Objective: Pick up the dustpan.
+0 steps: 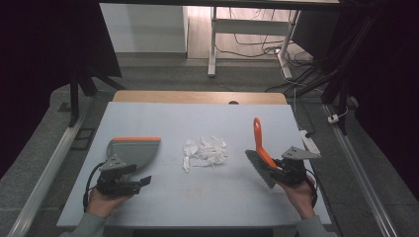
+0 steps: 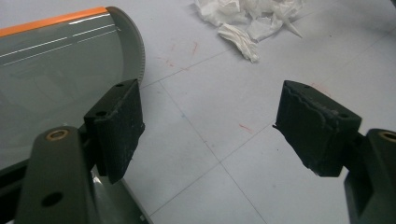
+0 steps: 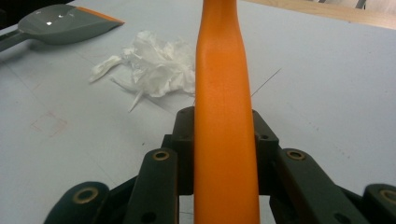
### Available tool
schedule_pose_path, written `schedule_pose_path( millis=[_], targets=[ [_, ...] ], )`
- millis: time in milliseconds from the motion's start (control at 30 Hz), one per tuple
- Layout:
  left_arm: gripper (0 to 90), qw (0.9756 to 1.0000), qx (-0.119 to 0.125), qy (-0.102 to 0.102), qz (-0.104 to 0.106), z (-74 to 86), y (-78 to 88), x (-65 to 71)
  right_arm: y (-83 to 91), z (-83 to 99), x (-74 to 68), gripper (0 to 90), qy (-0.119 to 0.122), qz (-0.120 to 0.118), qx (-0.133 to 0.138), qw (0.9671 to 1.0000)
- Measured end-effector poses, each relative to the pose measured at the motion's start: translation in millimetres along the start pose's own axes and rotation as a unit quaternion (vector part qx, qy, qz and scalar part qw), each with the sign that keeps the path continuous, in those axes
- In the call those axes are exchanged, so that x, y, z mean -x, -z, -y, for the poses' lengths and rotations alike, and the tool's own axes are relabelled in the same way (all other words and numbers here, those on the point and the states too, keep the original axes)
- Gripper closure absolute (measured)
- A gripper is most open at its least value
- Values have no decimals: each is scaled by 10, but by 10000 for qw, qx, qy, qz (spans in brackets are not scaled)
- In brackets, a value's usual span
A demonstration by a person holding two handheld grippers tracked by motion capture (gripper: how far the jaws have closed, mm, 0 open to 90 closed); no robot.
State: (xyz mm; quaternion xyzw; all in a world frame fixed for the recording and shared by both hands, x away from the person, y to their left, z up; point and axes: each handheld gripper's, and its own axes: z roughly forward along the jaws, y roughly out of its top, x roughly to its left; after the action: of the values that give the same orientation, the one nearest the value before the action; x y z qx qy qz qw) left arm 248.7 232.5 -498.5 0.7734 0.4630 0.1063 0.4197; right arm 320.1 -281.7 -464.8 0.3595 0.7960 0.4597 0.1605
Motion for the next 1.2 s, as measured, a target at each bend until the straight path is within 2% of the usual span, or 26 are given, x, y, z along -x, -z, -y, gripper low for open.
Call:
schedule_pose_path(
  millis=[1200],
  targets=[
    [236,10000,-42,-49,0,-45,12,56,18,-11,-20,703,29,18,31,10000]
  ],
)
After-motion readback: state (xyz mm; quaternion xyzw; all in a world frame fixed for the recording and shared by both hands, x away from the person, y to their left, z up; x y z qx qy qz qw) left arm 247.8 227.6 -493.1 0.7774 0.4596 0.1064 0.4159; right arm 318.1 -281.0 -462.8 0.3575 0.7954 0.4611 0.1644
